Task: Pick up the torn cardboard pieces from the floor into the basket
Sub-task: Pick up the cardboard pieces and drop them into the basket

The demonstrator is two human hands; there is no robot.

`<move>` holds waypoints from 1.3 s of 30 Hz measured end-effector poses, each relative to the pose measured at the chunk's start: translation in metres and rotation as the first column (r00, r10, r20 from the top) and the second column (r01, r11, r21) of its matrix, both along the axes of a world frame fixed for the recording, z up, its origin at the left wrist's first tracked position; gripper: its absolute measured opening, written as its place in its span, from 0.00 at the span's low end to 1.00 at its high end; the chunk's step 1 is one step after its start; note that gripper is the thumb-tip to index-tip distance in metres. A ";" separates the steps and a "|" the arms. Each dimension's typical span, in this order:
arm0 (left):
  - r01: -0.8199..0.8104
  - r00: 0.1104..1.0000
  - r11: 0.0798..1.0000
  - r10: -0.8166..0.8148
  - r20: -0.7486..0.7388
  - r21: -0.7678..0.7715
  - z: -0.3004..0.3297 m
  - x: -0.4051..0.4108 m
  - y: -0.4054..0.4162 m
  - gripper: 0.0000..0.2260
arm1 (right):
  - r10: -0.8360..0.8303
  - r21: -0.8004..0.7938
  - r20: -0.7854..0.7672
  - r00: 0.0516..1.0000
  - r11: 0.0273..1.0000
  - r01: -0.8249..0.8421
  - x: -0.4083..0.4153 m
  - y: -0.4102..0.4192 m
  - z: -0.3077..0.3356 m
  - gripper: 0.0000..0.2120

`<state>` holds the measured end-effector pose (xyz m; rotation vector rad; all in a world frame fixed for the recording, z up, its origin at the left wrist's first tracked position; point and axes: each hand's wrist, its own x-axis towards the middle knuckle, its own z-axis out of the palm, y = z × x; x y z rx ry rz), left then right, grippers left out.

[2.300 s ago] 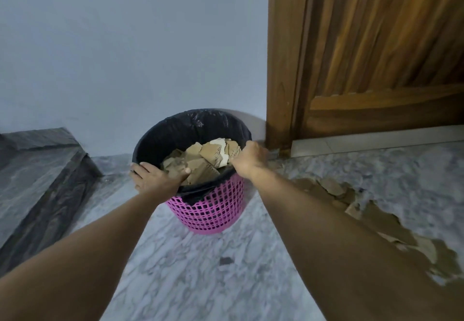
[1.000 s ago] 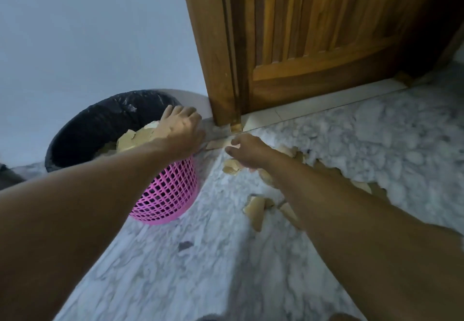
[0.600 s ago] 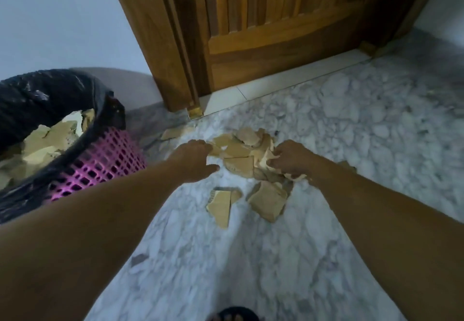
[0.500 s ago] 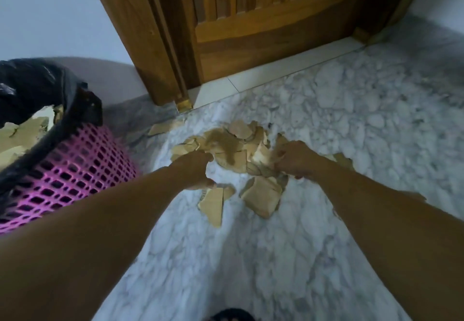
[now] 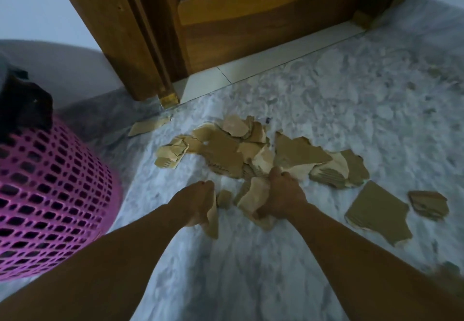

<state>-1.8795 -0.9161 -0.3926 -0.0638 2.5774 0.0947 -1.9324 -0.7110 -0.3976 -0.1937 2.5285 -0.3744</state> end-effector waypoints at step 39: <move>-0.317 0.912 0.861 0.391 -0.120 0.398 -0.017 -0.114 0.007 0.45 | -0.110 -0.108 -0.069 0.992 0.989 0.102 -0.090 0.043 0.000 0.47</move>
